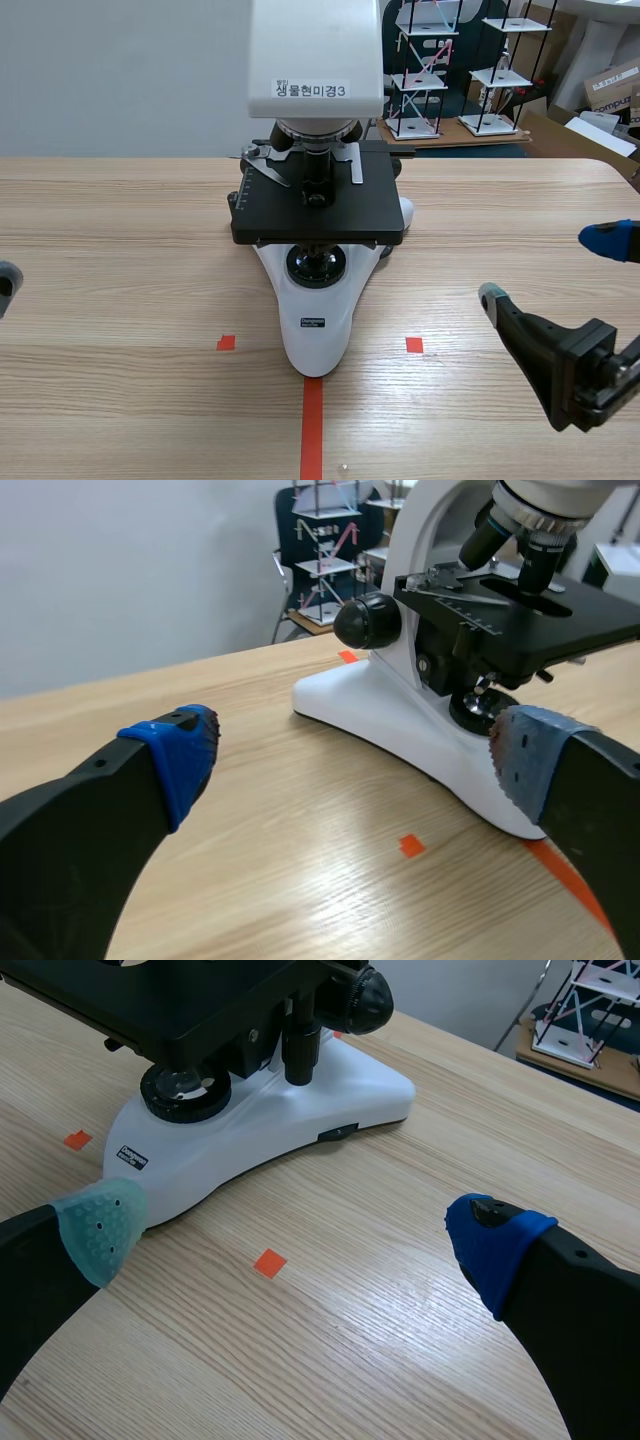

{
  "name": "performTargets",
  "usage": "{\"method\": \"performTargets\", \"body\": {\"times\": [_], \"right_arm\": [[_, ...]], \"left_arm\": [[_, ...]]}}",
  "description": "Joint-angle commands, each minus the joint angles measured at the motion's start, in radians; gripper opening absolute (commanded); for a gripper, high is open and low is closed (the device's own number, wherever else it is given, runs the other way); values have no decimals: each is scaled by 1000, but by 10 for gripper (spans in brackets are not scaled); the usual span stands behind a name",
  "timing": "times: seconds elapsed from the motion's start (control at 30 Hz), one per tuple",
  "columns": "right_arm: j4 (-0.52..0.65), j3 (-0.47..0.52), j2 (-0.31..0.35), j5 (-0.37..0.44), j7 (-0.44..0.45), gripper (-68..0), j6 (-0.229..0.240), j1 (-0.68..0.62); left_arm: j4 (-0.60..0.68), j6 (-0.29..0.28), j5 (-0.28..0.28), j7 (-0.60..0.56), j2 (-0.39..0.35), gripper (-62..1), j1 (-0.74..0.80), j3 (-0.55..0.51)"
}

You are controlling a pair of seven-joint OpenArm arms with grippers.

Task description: Return to the home posture

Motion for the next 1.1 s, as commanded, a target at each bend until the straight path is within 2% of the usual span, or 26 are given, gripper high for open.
{"method": "performTargets", "body": {"times": [0.0,0.1,0.2,0.47,1.07], "right_arm": [[5,1,11,11,18,-4,-3,-2],[5,1,11,11,18,-4,-3,-2],[5,1,11,11,18,-4,-3,-2],[5,1,11,11,18,-4,-3,-2],[5,1,11,11,18,-4,-3,-2]], "left_arm": [[48,-3,34,-11,29,9,18,-4],[105,-3,112,-1,74,13,60,-4],[149,-3,147,0,107,14,84,-4],[181,17,148,0,116,14,104,-4],[181,17,155,0,134,14,109,-4]]}}
